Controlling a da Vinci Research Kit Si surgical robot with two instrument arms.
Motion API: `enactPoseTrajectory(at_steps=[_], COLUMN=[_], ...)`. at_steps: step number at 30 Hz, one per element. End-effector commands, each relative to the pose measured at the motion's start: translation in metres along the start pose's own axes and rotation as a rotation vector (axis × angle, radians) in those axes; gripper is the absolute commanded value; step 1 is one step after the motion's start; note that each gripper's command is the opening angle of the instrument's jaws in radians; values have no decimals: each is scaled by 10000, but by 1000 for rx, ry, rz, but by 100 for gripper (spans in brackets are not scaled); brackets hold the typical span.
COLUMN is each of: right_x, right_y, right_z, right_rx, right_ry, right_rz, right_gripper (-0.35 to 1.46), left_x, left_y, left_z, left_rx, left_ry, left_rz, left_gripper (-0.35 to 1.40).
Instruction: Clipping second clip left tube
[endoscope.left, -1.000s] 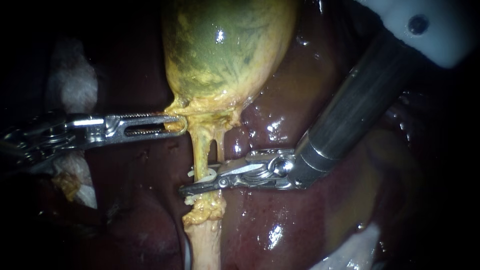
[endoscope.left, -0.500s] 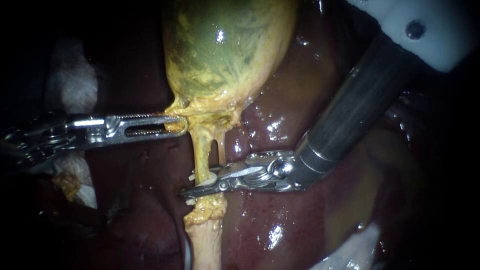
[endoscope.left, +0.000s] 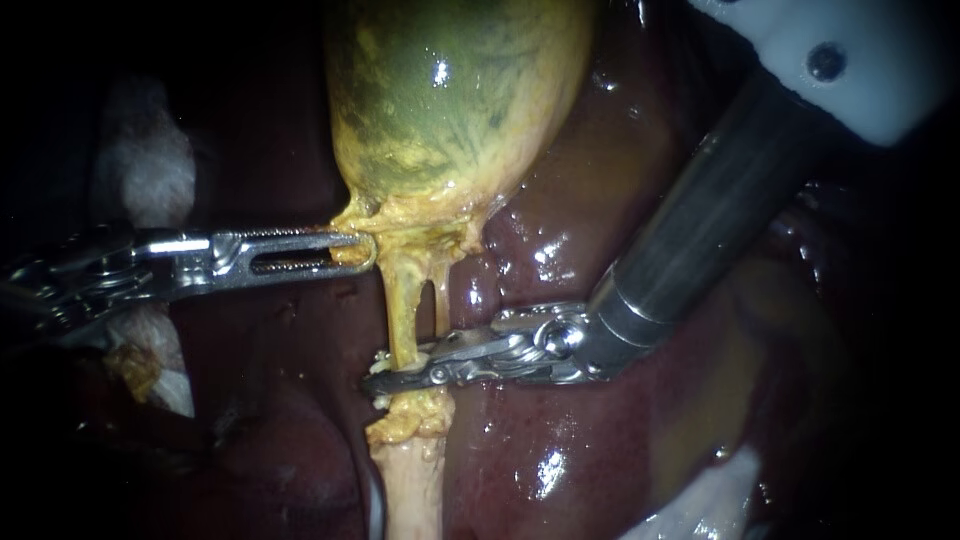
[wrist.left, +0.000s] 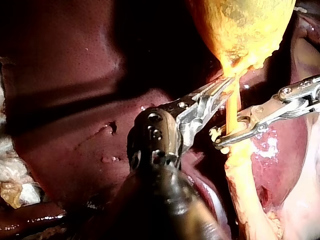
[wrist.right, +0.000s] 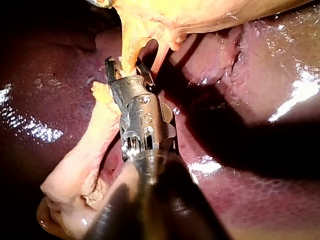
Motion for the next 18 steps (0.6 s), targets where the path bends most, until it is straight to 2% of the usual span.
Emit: enactPoseTrajectory(at_steps=[1,4,18], right_x=[1,0,-1], right_y=[1,2,2], right_z=[-2,-3,-4], right_rx=[-2,-1,2], right_ry=[0,0,-2], right_rz=[7,18,29], right_gripper=[-19,-35,-35], left_x=[0,0,0], left_y=[0,0,0], left_z=[0,0,0], left_rx=[0,0,0], left_ry=[0,0,0], left_rz=[0,0,0], left_gripper=[-35,-35,-35])
